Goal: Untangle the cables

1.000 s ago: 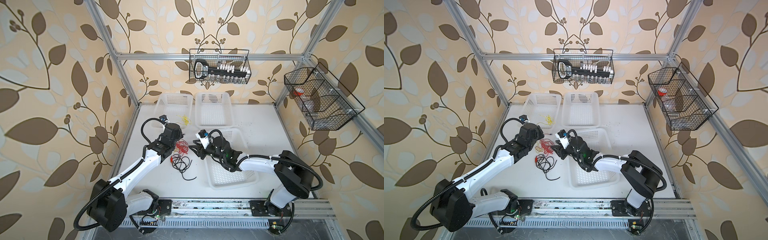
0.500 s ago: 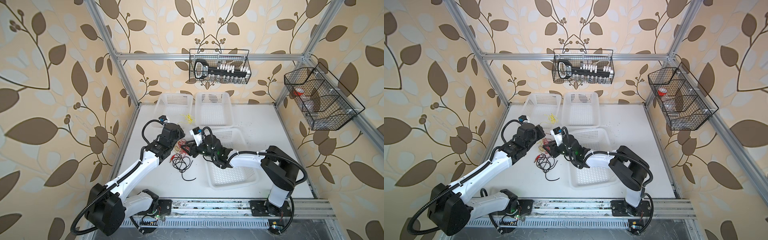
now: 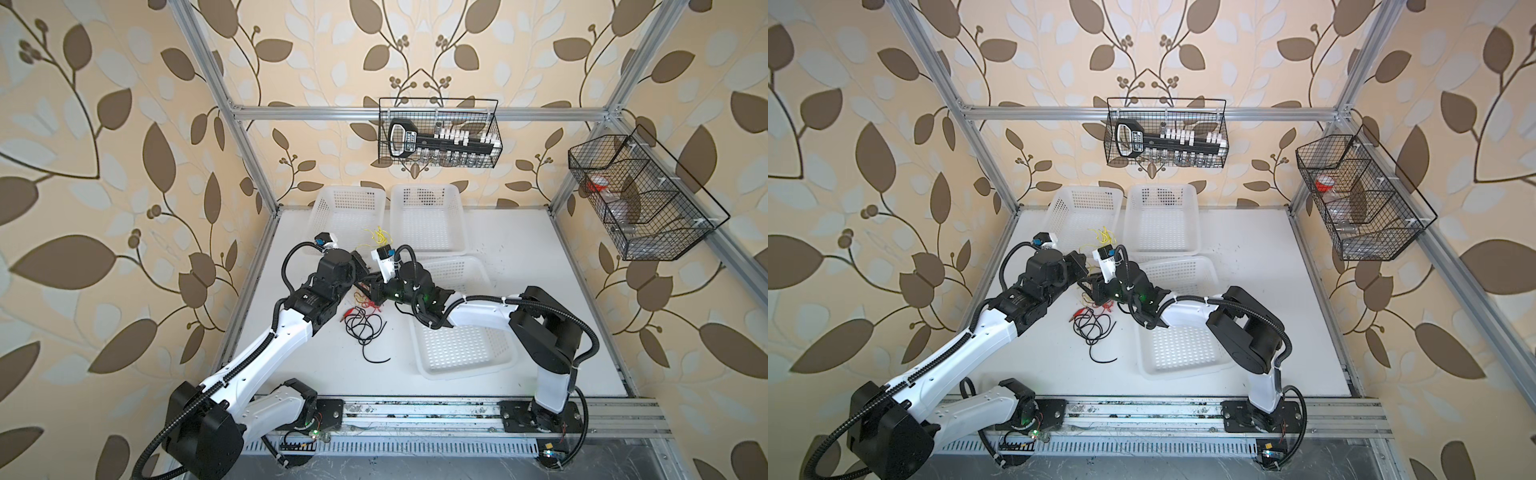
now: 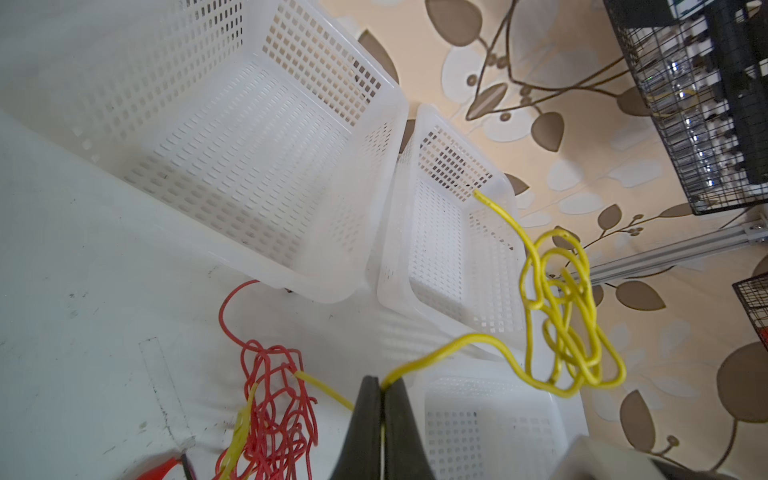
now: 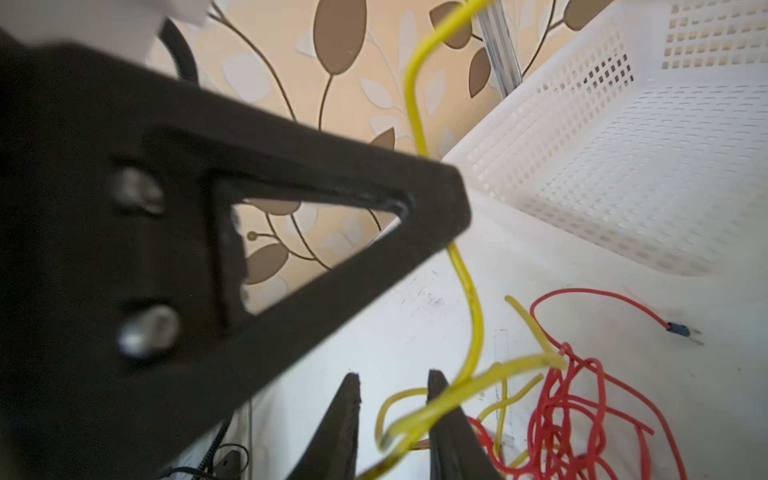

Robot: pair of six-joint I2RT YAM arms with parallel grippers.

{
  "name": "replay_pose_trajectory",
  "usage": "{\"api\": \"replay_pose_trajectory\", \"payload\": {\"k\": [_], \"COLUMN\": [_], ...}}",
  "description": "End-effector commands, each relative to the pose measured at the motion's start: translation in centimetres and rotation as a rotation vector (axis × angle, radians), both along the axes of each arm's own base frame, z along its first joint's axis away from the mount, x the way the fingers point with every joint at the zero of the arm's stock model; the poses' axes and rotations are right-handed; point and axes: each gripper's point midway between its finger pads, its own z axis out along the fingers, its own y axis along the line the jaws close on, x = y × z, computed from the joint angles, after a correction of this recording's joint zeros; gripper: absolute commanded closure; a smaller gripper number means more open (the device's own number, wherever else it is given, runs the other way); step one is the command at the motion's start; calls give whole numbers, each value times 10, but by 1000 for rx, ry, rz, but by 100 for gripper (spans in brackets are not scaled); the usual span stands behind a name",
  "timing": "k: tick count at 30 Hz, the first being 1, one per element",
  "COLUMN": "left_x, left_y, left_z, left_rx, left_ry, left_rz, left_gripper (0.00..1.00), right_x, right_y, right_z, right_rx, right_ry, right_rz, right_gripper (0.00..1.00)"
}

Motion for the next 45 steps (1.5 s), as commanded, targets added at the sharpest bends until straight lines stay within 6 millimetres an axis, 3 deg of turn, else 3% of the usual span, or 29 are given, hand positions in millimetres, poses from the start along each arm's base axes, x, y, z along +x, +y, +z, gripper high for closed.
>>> {"api": "replay_pose_trajectory", "payload": {"k": [1,6,16,26,33,34,37,41,45], "left_x": [-3,-2,6,44,98,110,131,149,154], "left_y": [8,22,60,62,63,59,57,57,55], "left_z": [11,9,13,17,1,-11,-21,-43,-70], "left_rx": [6,73,218,248,227,237,257,275,264], "left_ry": [-29,-27,15,-18,48,74,106,192,247], "left_rz": [22,77,202,192,137,113,87,67,69], "left_gripper": [100,100,100,100,100,100,100,100,100], "right_x": [2,3,-7,-22,-37,-40,-46,-52,-53], "right_y": [4,-13,-53,-50,-51,-51,-54,-56,-56], "right_z": [1,-11,-30,-19,-10,-9,-7,-4,-1], "right_rx": [16,-27,-92,-94,-143,-153,-174,-180,-178], "right_ry": [4,1,-21,-72,-123,-132,-148,-160,-163], "right_rz": [1,-26,-47,46,104,111,124,126,127], "right_gripper": [86,98,100,100,100,100,100,100,100]}}
